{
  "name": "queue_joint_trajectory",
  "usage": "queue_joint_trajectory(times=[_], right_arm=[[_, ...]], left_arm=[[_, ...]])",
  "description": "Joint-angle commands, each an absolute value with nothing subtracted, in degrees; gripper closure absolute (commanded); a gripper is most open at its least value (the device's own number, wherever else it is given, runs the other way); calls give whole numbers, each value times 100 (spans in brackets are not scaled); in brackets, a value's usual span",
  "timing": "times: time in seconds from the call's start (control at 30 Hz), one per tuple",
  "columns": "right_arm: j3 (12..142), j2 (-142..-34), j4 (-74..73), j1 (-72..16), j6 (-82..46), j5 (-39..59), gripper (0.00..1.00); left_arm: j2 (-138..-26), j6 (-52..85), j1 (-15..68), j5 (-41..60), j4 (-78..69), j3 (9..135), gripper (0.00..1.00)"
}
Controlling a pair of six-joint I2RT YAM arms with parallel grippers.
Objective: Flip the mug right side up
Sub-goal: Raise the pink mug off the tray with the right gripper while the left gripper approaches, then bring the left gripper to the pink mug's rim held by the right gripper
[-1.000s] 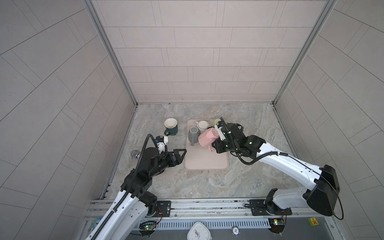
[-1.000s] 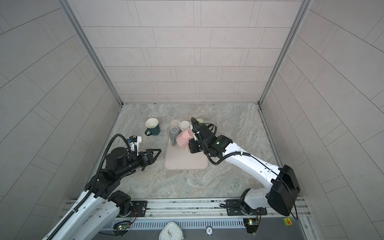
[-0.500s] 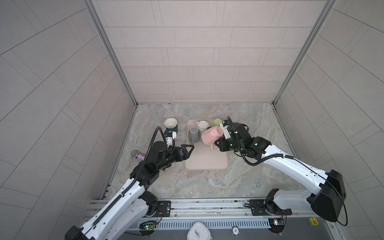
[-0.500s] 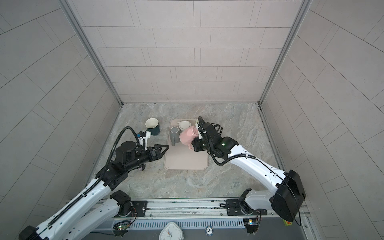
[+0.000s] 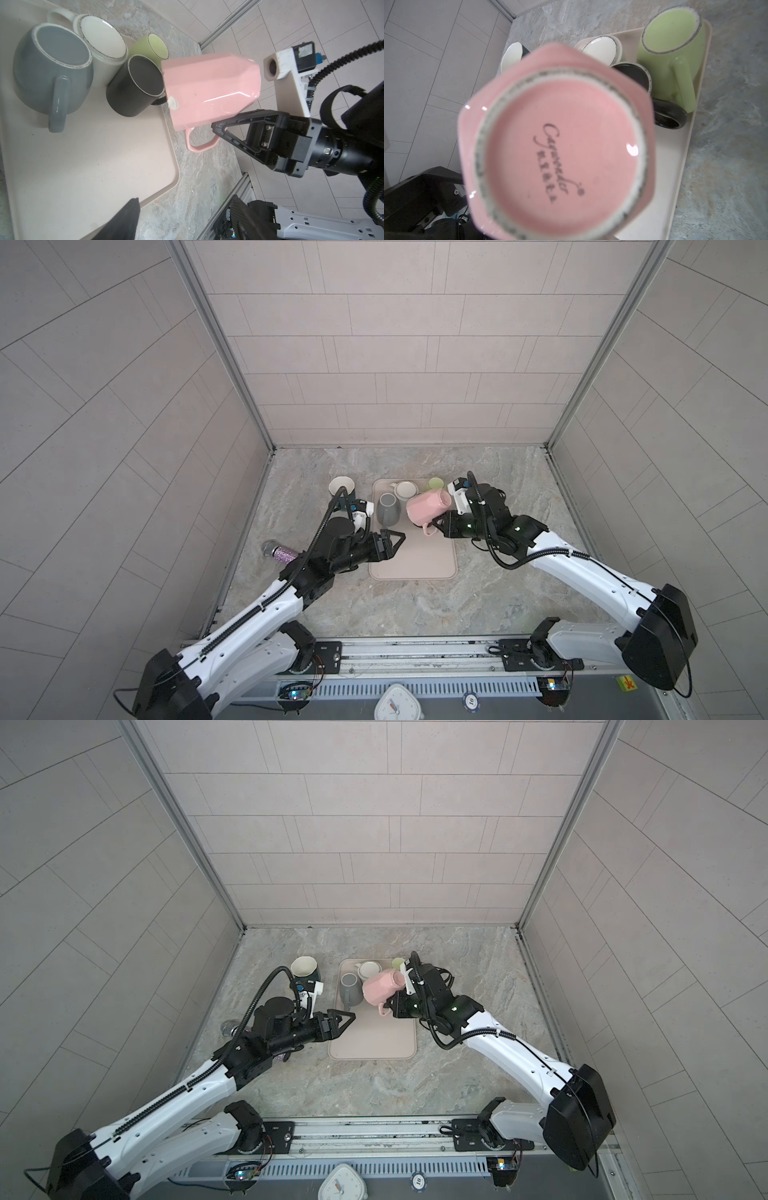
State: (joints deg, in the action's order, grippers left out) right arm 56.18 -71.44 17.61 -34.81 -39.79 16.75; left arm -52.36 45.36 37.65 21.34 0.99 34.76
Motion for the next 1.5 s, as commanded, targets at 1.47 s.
queue_joint_trajectory(times=[1.47], right_arm=[[4909, -5880, -124, -3332, -4709, 2215, 100]], left_arm=[[-6073, 5166, 4209, 1966, -1555, 3838, 37]])
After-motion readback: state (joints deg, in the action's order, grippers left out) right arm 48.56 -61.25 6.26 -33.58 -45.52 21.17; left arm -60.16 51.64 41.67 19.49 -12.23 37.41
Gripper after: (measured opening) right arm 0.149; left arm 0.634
